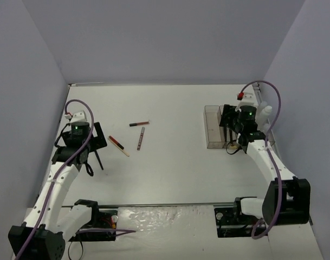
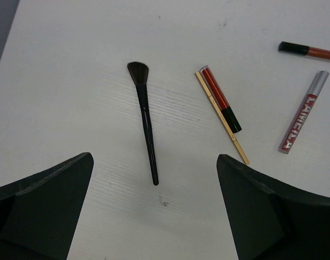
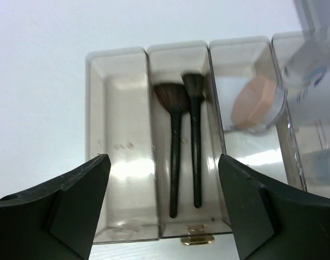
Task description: Organize the makeup
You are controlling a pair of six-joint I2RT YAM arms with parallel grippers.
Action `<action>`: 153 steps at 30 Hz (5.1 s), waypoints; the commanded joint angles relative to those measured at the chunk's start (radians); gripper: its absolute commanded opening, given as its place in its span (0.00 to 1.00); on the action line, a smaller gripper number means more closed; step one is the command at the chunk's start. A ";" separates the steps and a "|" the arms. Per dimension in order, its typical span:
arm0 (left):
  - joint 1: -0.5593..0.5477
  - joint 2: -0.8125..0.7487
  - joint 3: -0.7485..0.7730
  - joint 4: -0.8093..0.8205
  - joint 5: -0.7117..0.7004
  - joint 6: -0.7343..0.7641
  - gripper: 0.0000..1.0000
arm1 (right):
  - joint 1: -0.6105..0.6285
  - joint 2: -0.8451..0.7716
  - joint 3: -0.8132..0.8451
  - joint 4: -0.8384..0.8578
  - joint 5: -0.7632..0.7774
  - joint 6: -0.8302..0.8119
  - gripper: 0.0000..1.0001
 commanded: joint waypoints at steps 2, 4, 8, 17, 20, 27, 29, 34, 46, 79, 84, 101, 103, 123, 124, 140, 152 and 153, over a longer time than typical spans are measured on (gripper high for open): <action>0.008 0.176 0.036 0.000 -0.033 -0.096 0.97 | 0.040 -0.162 0.088 0.043 -0.107 0.070 0.81; 0.009 0.245 0.048 0.003 -0.038 -0.108 0.97 | 0.049 -0.171 0.078 0.048 -0.139 0.075 0.82; 0.023 0.414 0.053 0.051 -0.021 -0.156 0.94 | 0.071 -0.172 0.029 0.068 -0.183 0.074 0.85; 0.055 0.690 0.093 0.096 -0.060 -0.201 0.77 | 0.145 -0.174 0.030 0.084 -0.167 0.061 0.86; 0.083 0.742 0.095 0.123 -0.042 -0.203 0.66 | 0.155 -0.177 0.025 0.082 -0.153 0.060 0.87; 0.102 0.793 0.067 0.160 0.011 -0.228 0.25 | 0.156 -0.159 0.031 0.076 -0.153 0.061 0.87; 0.104 0.782 0.043 0.187 0.017 -0.237 0.11 | 0.157 -0.159 0.034 0.076 -0.155 0.062 0.87; 0.107 0.742 0.027 0.199 0.055 -0.248 0.00 | 0.157 -0.159 0.042 0.069 -0.249 0.061 0.87; 0.056 0.243 -0.083 0.415 0.359 -0.439 0.00 | 0.554 -0.038 0.093 0.233 -0.463 0.145 0.86; -0.239 0.036 -0.031 0.618 0.232 -0.443 0.00 | 0.978 0.238 0.432 0.177 -0.129 0.104 0.72; -0.239 0.049 -0.027 0.618 0.231 -0.428 0.00 | 0.978 0.241 0.441 0.142 -0.060 0.066 0.71; -0.239 0.022 -0.007 0.592 0.330 -0.464 0.00 | 0.976 0.388 0.516 0.181 -0.094 0.087 0.48; -0.239 0.027 -0.006 0.587 0.335 -0.468 0.00 | 0.975 0.380 0.506 0.183 -0.078 0.083 0.33; -0.225 0.048 0.276 0.060 -0.072 -0.017 0.97 | 0.602 0.116 0.289 -0.148 0.153 0.011 0.00; -0.222 0.033 0.276 0.046 -0.095 0.015 0.97 | 0.531 0.098 0.264 -0.166 0.152 0.001 0.00; -0.187 -0.144 0.081 0.072 -0.160 0.156 0.97 | -0.035 0.274 0.234 -0.170 0.092 -0.090 0.00; -0.139 -0.155 0.063 0.066 -0.112 0.148 0.97 | 0.022 0.229 0.195 -0.160 0.100 -0.094 0.19; -0.135 -0.154 0.062 0.066 -0.110 0.147 0.97 | 0.022 0.223 0.191 -0.159 0.109 -0.087 0.27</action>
